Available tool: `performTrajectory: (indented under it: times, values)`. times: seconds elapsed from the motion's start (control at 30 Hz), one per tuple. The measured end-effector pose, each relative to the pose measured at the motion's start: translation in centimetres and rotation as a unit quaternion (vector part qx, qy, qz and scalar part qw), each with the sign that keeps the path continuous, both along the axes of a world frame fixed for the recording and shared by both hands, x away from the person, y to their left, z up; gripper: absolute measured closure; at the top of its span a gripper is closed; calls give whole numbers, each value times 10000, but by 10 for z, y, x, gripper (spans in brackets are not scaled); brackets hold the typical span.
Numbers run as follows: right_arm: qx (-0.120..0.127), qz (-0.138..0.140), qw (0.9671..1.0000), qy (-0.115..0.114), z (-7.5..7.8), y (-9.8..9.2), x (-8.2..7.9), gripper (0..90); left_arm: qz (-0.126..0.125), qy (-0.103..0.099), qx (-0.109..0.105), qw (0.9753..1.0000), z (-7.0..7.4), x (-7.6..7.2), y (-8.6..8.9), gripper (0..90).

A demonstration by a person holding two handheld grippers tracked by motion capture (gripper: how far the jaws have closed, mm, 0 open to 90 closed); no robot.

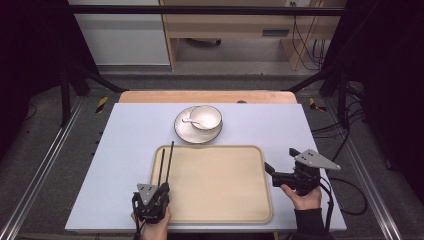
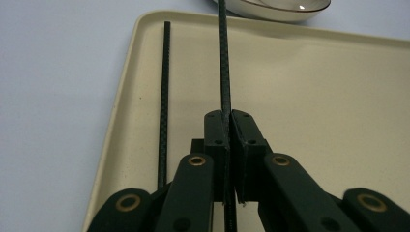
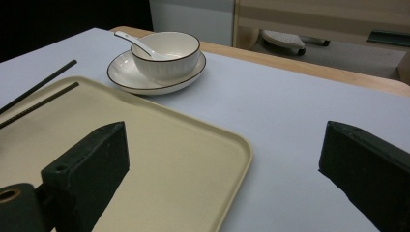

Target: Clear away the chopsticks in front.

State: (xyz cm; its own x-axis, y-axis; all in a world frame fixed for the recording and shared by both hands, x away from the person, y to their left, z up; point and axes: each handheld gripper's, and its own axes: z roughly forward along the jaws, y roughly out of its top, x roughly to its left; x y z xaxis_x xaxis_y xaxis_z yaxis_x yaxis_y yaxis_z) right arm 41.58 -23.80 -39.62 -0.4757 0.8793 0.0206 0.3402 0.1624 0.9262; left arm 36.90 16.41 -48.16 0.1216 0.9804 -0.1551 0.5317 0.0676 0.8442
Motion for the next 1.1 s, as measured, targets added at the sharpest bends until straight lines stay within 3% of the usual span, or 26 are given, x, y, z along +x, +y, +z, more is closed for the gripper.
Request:
performTrajectory:
  times: [0.53, 0.8, 0.97, 1.1]
  values:
    - [-14, 7, 10000, 11, 0, 1, 0, 39, 0, 353, 89, 9993, -8, 6, -3, 849]
    - [-22, 19, 10000, 14, -1, 2, 1, 39, -10, 373, 88, 9993, -7, 6, -2, 848]
    - [-2, 8, 10000, 4, 0, 1, 0, 39, -105, 242, 74, 9996, -2, 4, 0, 818]
    - [6, -1, 10000, 8, 0, 0, 0, 39, -317, 20, 25, 9995, 9, 4, 5, 723]
